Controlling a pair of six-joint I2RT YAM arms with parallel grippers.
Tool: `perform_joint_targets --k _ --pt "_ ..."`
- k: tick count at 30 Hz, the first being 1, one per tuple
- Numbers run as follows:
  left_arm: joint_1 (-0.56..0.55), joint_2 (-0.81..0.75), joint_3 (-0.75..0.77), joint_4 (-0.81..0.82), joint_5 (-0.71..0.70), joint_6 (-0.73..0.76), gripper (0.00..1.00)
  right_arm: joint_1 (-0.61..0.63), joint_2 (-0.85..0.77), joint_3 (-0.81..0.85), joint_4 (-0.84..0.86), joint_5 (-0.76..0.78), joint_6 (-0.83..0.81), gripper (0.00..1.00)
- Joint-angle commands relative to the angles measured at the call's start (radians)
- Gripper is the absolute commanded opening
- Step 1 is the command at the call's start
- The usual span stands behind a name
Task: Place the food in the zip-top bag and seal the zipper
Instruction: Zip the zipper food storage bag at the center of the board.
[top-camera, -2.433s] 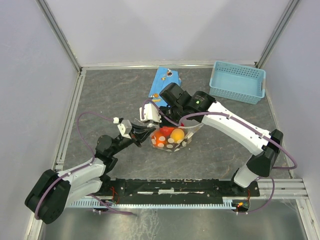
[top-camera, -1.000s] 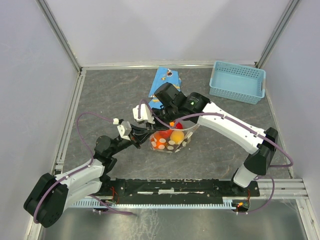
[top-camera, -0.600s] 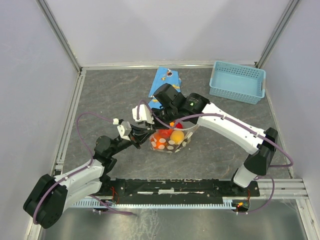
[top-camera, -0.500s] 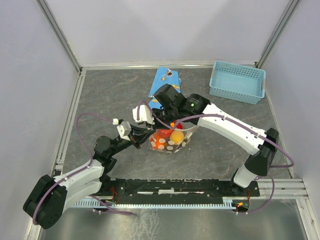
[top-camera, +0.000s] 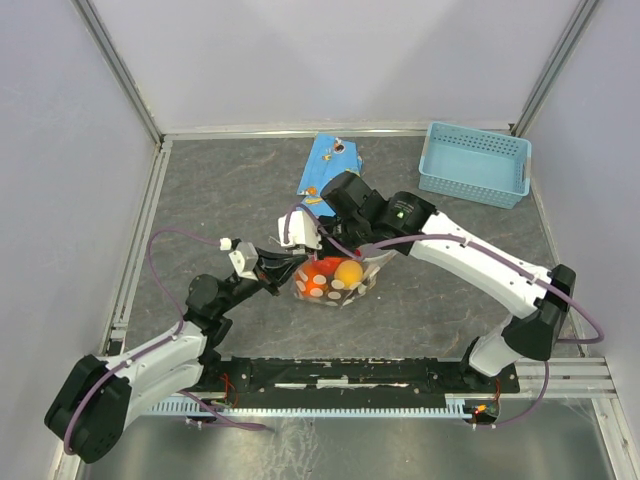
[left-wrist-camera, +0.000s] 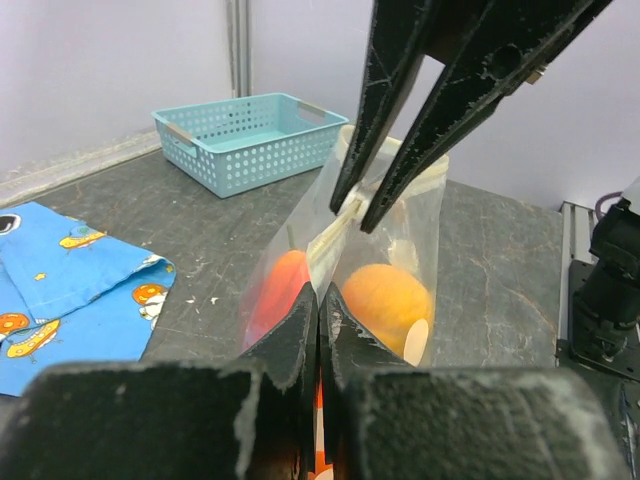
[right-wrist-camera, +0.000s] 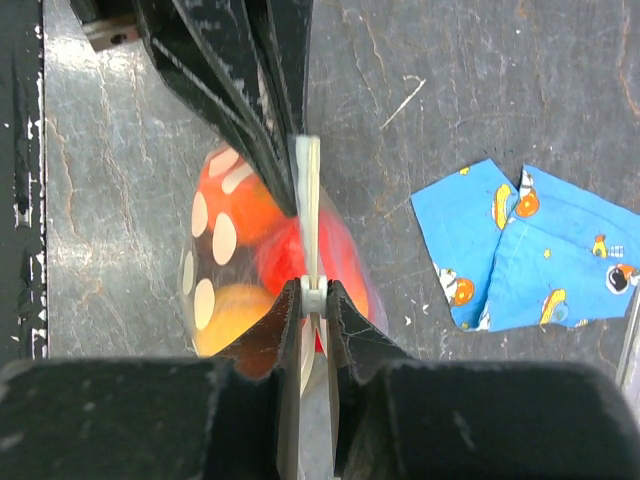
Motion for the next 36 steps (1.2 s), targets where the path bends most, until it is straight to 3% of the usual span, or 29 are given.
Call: perform_joint_targets --k 1,36 --pt "0.004 -0.027 -0.004 0.06 -0.077 0.017 0.03 -0.022 -0.061 -0.022 -0.038 0.078 -0.001 0.1" --pt "0.005 -0.094 -0.041 0.018 -0.349 0.045 0.03 -0.044 -0.227 -0.169 -0.083 0.212 0.071 0.05"
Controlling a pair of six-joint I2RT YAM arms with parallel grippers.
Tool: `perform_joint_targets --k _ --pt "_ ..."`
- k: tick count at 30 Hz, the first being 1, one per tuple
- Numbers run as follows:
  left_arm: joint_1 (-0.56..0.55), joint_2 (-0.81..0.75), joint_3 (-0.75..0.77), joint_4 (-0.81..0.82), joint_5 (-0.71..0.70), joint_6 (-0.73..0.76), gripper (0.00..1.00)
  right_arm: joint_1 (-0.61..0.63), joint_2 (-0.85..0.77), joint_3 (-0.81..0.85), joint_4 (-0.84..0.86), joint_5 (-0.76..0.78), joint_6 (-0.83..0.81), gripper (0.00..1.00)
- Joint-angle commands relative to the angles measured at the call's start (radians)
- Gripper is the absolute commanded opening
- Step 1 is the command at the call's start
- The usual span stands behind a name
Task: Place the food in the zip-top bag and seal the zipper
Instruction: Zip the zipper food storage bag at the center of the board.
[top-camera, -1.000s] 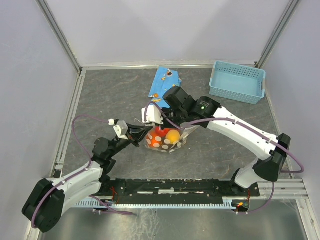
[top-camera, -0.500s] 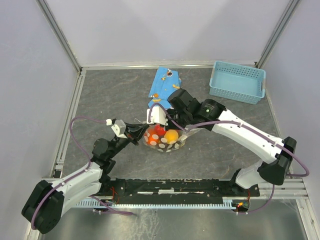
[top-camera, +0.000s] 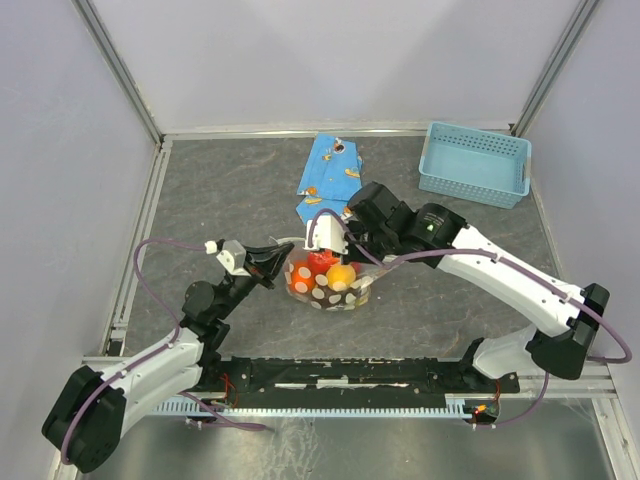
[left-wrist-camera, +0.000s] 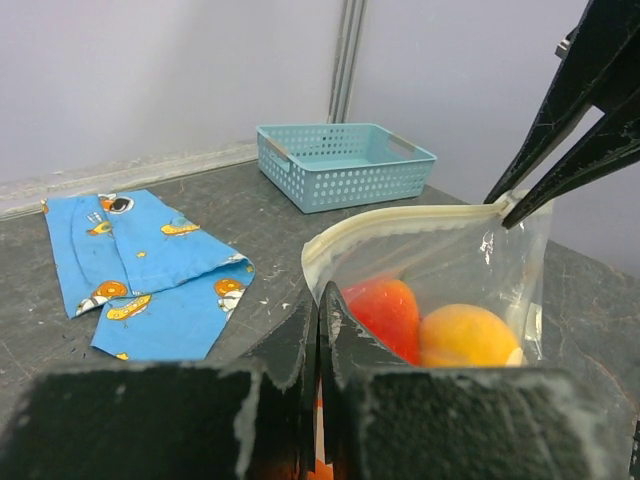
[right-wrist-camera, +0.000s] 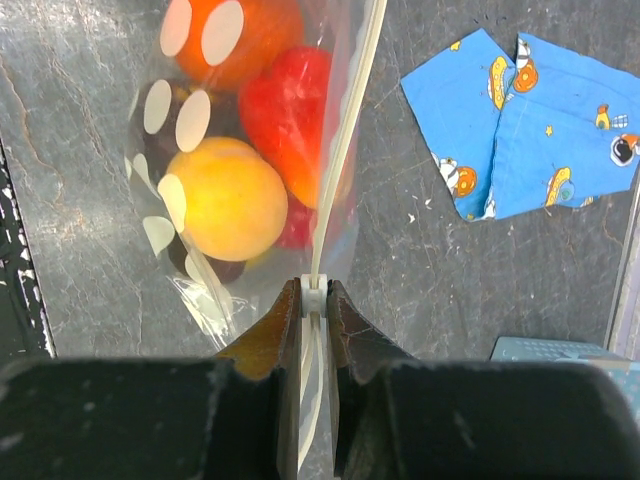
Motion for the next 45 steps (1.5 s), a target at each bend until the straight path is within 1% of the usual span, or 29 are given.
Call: perform_joint_targets --k 1,18,35,41,45 --pt "0.007 -0.016 -0.003 0.034 -0.099 0.044 0.03 -0.014 -0.061 -0.008 -0.045 0.058 0.021 0.05" --pt "0.007 -0.032 -0.016 0.022 -0.201 0.052 0.03 -0.054 -0.12 -0.082 -0.056 0.101 0.047 0.03" --pt "0.008 -0.085 -0.038 0.012 -0.322 0.057 0.03 -0.098 -0.176 -0.139 -0.062 0.117 0.101 0.02" --pt "0.008 -0.103 -0.043 -0.009 -0.395 0.06 0.03 -0.139 -0.204 -0.185 -0.05 0.083 0.145 0.02" --pt "0.008 -0.105 -0.035 -0.02 -0.375 0.053 0.03 -0.145 -0.211 -0.208 -0.033 0.048 0.181 0.02"
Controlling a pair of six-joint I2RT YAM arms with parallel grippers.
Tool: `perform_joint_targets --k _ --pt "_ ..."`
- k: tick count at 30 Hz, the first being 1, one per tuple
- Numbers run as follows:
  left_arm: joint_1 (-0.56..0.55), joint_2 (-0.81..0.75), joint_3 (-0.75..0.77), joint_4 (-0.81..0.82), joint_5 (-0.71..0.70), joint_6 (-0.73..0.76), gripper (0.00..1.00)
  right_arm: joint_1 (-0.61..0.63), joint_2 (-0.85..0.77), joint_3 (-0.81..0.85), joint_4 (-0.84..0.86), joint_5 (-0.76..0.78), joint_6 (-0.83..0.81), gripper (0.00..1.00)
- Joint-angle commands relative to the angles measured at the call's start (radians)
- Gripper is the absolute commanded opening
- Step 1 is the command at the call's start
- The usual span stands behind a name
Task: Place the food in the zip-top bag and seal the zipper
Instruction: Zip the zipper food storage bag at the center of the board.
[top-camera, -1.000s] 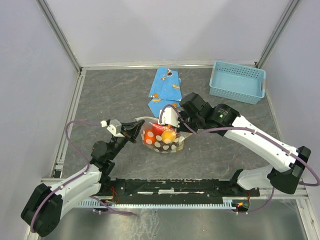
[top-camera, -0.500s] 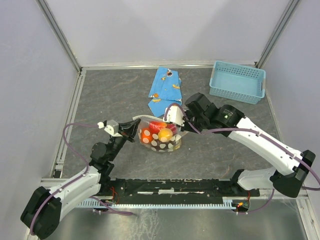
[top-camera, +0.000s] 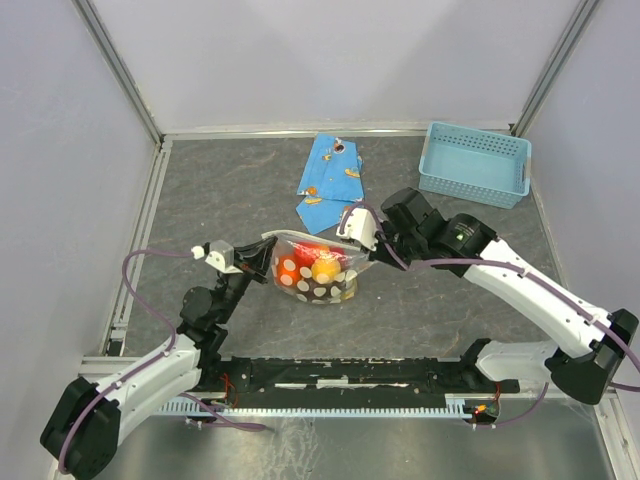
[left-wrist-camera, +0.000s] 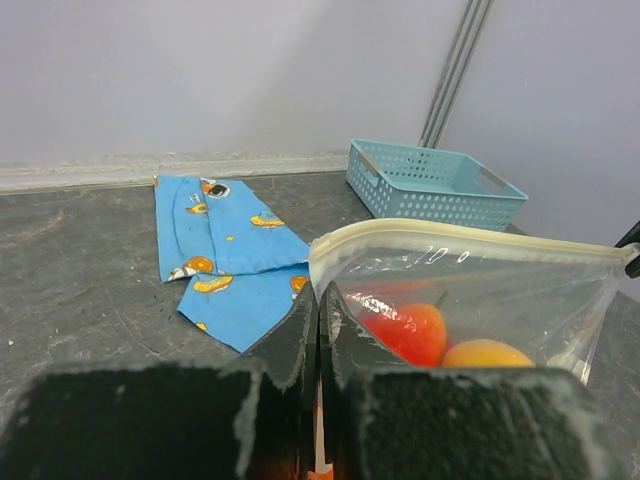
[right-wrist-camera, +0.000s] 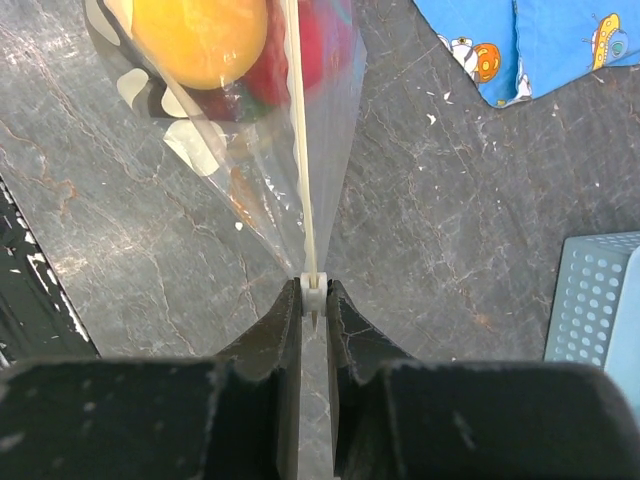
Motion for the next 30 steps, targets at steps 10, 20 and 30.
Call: perform_joint_targets --k 10,20,30 --pt "0.015 0.089 0.101 -0.029 0.058 -0.037 0.17 -0.053 -0.032 -0.074 0.078 -0.015 0.252 0.02" --pt "0.015 0.099 0.25 -0.326 -0.073 -0.221 0.58 -0.179 0.017 -0.123 0.052 0.022 0.441 0.02" --pt "0.015 -0.008 0.444 -0.781 -0.217 -0.326 0.69 -0.304 0.021 -0.176 0.021 -0.003 0.559 0.04"
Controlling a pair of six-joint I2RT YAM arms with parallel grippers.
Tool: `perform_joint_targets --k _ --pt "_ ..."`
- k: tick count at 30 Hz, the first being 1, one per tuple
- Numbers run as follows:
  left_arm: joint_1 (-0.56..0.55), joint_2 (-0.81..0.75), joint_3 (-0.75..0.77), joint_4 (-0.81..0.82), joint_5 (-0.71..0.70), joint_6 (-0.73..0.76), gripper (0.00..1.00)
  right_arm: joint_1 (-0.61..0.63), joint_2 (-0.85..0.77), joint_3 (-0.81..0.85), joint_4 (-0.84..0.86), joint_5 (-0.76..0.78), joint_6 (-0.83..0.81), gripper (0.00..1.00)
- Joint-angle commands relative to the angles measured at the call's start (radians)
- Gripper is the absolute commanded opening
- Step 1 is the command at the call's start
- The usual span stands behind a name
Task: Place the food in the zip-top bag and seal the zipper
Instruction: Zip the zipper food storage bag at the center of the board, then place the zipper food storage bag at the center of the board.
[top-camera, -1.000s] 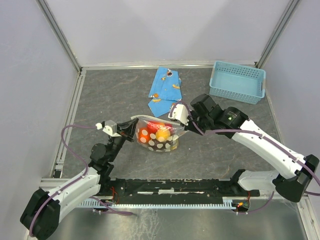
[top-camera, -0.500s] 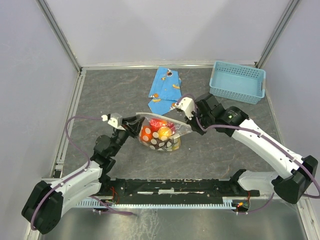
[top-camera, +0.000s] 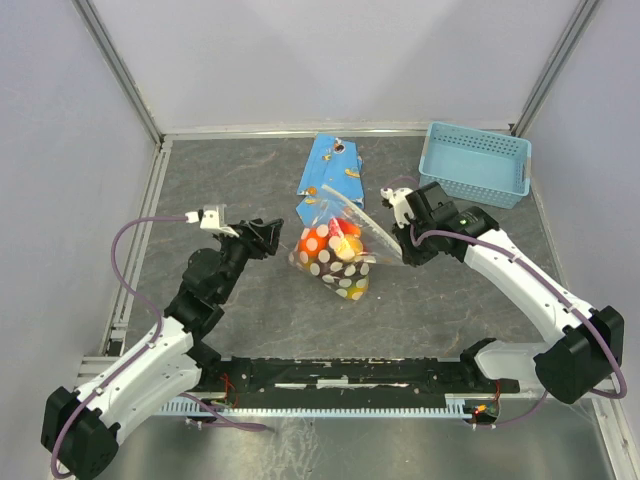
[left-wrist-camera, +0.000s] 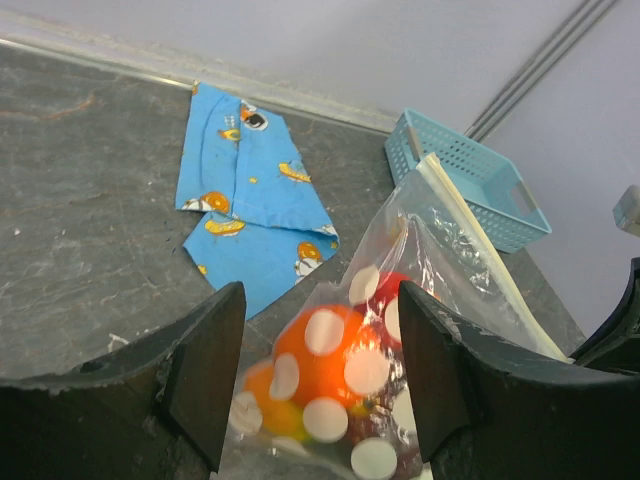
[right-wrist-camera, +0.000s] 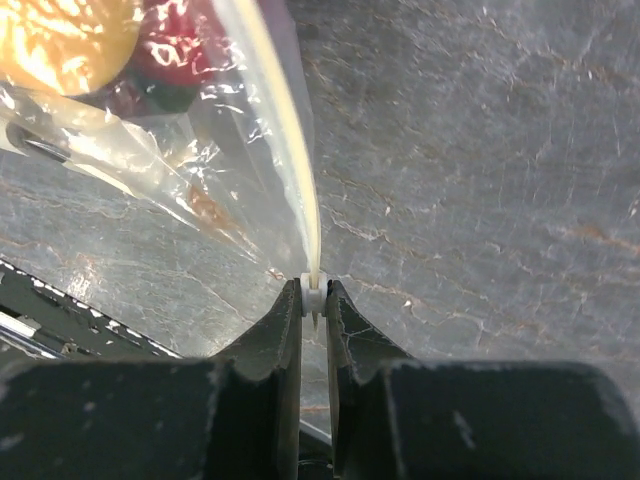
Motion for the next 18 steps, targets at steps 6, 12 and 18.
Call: perform_joint_targets --k 6,12,18 --pt "0.005 -0.059 0.302 -0.502 -0.08 -0.009 0.71 -0.071 -0.045 -0.089 -0.035 0.036 0.193 0.05" --pt "0.004 -0.089 0.426 -0.705 -0.162 0.077 0.8 -0.079 -0.096 -0.161 -0.033 0.067 0.306 0.08" --pt "0.005 -0.14 0.441 -0.771 -0.265 0.181 0.84 -0.085 -0.201 -0.265 0.007 0.161 0.43 0.2"
